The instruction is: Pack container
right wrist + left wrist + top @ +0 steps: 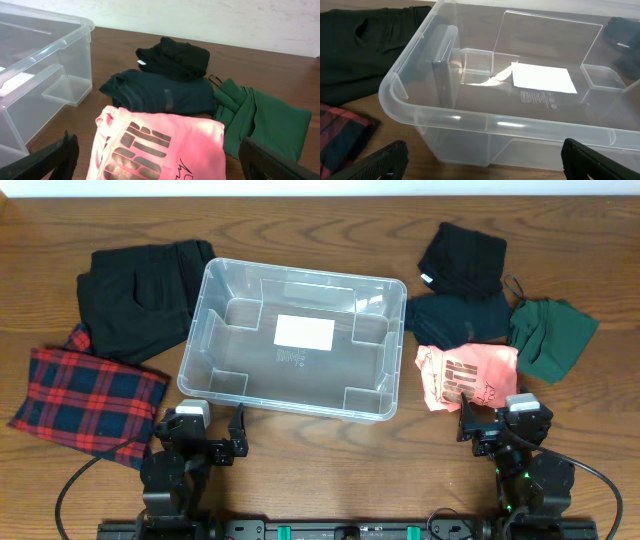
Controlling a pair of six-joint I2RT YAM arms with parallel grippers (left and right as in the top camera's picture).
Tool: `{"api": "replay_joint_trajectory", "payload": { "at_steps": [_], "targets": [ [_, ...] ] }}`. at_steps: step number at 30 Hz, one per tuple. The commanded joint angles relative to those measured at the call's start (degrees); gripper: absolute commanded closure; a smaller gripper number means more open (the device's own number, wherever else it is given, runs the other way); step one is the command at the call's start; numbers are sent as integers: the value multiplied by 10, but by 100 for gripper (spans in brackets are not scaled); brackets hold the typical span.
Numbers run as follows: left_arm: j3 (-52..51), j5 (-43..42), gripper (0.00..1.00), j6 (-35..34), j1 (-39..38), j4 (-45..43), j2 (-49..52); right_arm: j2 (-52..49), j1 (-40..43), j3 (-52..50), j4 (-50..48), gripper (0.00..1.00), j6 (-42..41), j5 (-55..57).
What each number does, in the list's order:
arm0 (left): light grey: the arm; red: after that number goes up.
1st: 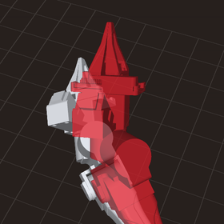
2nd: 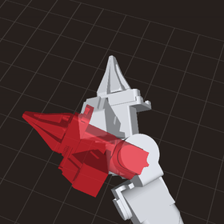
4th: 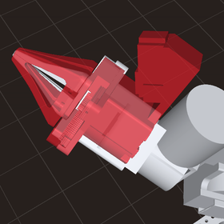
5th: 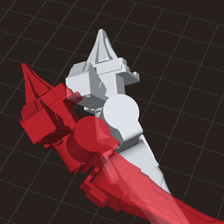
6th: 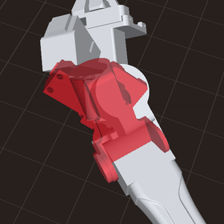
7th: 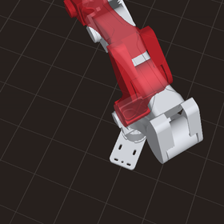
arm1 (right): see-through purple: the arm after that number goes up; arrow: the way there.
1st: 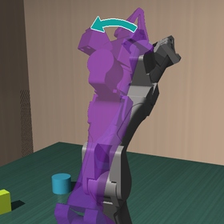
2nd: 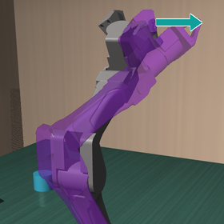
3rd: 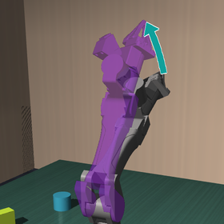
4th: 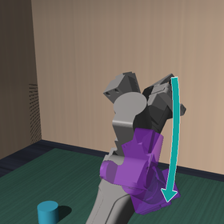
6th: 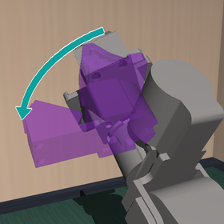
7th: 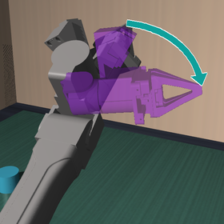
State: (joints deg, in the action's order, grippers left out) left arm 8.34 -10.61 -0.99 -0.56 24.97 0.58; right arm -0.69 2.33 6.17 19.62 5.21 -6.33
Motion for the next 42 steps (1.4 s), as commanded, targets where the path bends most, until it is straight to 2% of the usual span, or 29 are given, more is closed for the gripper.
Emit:
{"api": "replay_joint_trajectory", "payload": {
  "at_steps": [1,23,32,35,38,42],
  "targets": [
    [-12,-5,2,10,-2,-2,4,1,-5,-2,0,1,-4,5],
    [-12,-8,2,9,-2,-3,4,1,-5,-2,0,1,-4,5],
    [-11,-25,2,-19,-2,-13,5,1,-5,-2,0,1,-4,5],
    [-3,1,2,-62,-2,-13,10,1,-5,-2,0,1,-4,5],
    [36,35,2,-68,-2,-14,28,1,-5,-2,0,1,-4,5],
    [151,134,2,-97,-1,-5,88,1,-5,-2,0,1,-4,5]
  ]
}}
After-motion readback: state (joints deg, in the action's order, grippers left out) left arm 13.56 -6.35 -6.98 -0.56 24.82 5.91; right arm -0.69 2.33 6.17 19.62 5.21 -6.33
